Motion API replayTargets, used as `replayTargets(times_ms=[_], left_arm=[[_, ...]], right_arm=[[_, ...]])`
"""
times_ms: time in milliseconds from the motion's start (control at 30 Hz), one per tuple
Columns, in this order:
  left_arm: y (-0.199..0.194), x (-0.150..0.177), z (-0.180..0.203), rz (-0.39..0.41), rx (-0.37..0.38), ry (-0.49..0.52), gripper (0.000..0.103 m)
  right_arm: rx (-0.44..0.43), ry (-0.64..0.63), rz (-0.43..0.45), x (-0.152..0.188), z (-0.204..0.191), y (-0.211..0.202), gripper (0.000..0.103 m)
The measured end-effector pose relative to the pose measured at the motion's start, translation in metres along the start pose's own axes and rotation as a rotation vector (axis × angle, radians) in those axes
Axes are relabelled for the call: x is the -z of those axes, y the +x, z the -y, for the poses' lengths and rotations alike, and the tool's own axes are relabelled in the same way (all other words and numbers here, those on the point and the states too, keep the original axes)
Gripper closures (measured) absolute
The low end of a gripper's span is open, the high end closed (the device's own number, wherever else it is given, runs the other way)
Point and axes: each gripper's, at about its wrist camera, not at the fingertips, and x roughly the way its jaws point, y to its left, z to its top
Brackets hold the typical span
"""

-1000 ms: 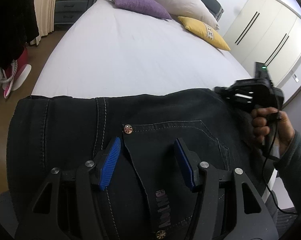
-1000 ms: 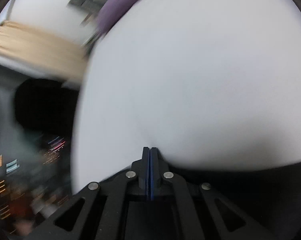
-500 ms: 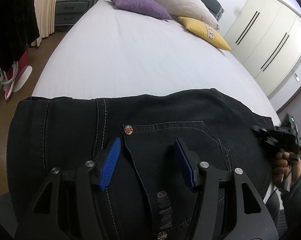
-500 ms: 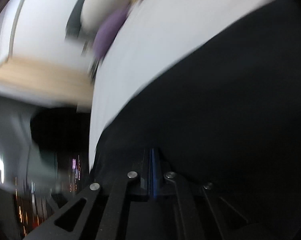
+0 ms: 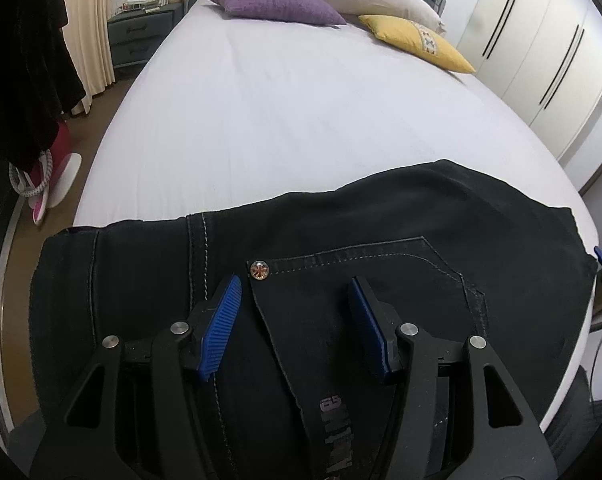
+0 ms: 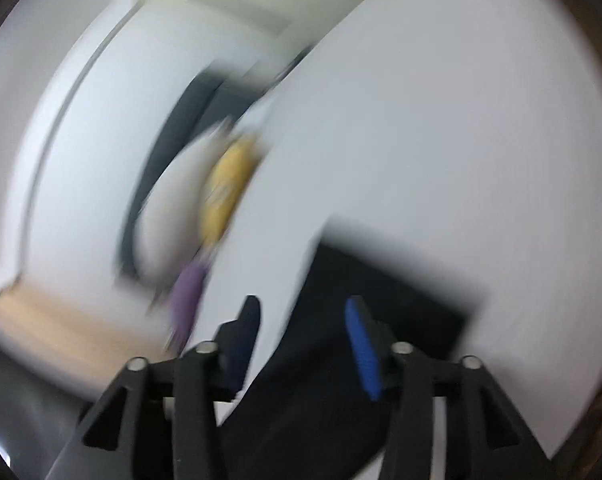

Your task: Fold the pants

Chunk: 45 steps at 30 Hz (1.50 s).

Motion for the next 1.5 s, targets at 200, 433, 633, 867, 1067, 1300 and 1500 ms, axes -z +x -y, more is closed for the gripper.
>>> replayTargets(times_ms=[200,433,633,867,1067,1300,1500], left_arm=[[0.001,0.0,-0.007,-0.005,0.016,0.013,0.048],[-0.013,-0.01,0.001,-0.003,-0.014,0.003,0.048],[-0.029,-0.029,0.056,0.037,0.101,0.042,0.04],[-0.005,-0.035,0.127,-0.034,0.25,0.097,0.038],[0.02,-0.041,0.207,-0.078,0.395,0.174,0.038],[0.076,-0.052,0.277,-0.17,0.464,0.166,0.038],[0.105,-0.032,0.286,-0.234,0.42,0.213,0.039]], right_arm=[[0.112,0.073,0.005,-0.003,0.051,0.023,0.103],[0.161,0.155,0.29,-0.036,0.041,-0.051,0.028],[0.076,0.251,0.2,-0.01,0.051,-0.015,0.028],[0.041,0.281,0.138,-0.035,0.115,-0.085,0.03],[0.03,0.274,0.084,-0.064,0.12,-0.092,0.034],[0.049,0.229,0.061,-0.083,0.108,-0.096,0.036],[0.09,0.272,0.036,-0.085,0.133,-0.094,0.093]])
